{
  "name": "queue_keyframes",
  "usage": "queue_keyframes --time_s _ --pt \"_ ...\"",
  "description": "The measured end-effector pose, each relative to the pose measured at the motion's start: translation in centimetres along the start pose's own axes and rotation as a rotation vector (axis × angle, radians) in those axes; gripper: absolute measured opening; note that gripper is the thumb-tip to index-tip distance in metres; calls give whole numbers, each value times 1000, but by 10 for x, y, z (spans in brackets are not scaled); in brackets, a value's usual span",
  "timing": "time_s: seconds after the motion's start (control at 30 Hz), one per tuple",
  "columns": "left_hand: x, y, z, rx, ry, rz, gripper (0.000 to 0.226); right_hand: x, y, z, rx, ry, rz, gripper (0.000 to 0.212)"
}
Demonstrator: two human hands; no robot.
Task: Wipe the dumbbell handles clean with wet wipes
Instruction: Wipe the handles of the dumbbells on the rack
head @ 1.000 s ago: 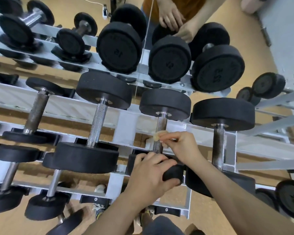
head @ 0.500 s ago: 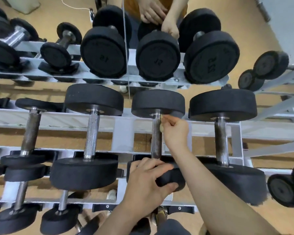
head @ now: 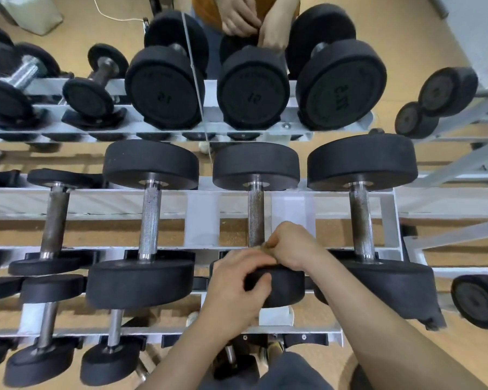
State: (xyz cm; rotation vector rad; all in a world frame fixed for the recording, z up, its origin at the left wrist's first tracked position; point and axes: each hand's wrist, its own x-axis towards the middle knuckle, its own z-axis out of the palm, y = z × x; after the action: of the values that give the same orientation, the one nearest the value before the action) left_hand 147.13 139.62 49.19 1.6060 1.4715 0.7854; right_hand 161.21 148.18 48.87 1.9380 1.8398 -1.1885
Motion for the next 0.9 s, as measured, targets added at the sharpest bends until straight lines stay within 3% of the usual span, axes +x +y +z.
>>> queue_keyframes --time_s 0.1,0.2,0.27,0.33,0.43,0.5,0.6,0.73,0.83,0.9 --pt "16 5 -14 -123 77 -293 34 -5 -6 -1 -41 52 7 28" --pt "41 -6 -19 76 -135 -398 16 -7 -9 3 11 146 -13 25" --pt "57 -11 -20 73 -241 -425 8 -6 -6 8 164 160 -11 21" --pt "69 -17 -21 -3 -310 -465 15 -6 0 10 305 124 -32 21" --pt "73 -26 -19 -46 -341 -492 21 -11 17 2 513 -53 -87 11" --pt "73 -32 -16 13 -311 -484 24 -12 25 -2 499 -96 -91 8" --pt "73 -30 -16 174 -225 -415 24 -5 23 0 358 -17 -88 4" --pt "75 -31 -23 170 83 -412 19 8 20 4 411 215 -3 16" --pt "71 -24 -19 55 -82 -455 2 10 21 16 495 270 40 7" --pt "67 -24 -13 87 -195 -434 8 10 22 25 583 245 48 5"
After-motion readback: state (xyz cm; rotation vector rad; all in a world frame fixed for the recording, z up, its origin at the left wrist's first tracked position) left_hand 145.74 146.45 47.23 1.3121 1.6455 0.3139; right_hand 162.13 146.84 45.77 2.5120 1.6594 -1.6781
